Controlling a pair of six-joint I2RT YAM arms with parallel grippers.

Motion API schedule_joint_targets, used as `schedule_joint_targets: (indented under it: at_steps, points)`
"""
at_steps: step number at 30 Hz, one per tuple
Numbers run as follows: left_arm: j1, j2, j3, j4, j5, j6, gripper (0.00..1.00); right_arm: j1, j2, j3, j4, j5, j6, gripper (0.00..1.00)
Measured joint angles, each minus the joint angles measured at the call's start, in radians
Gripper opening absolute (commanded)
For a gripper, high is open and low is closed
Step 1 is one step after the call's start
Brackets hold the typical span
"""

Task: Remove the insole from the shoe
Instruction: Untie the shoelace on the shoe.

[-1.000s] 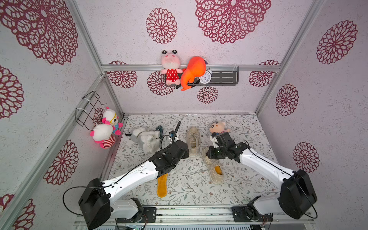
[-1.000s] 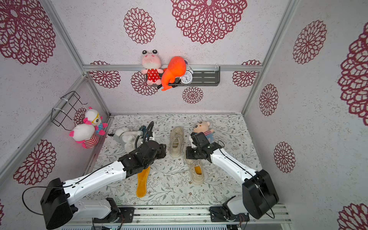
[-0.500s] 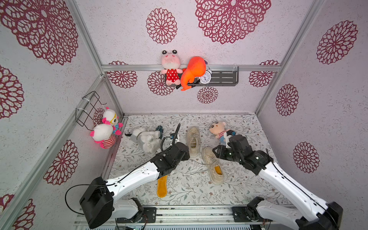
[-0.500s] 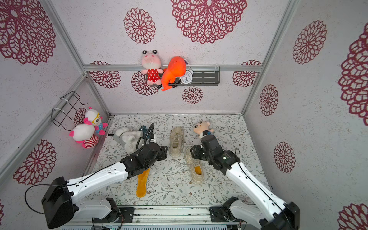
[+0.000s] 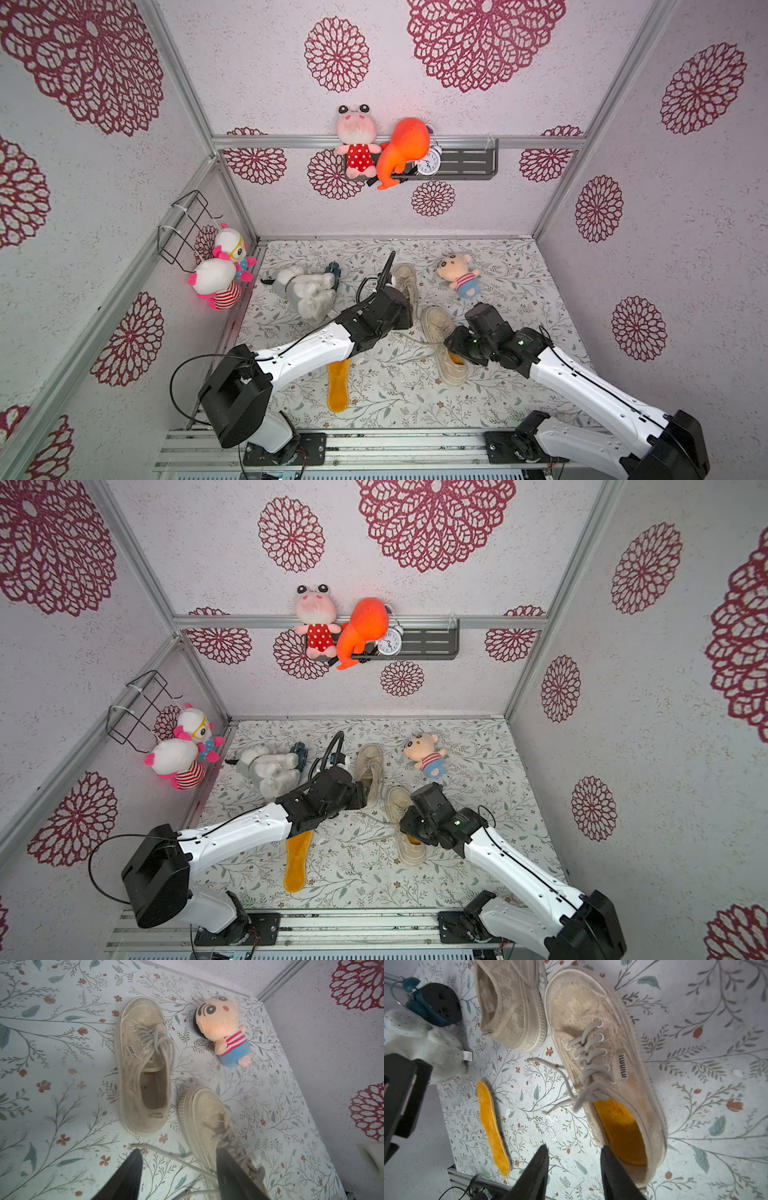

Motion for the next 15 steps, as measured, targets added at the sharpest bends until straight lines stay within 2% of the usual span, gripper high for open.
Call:
schedule_joint_targets:
  at_steps: [10, 15]
  points:
    - [0.002, 0.018, 0.017, -0.001, 0.023, -0.011, 0.60, 0.000, -0.002, -0.183, 0.271, 0.013, 0.233, 0.57]
    - [0.003, 0.068, 0.058, 0.000, 0.047, -0.011, 0.61, -0.006, -0.003, -0.231, 0.413, 0.037, 0.299, 0.59]
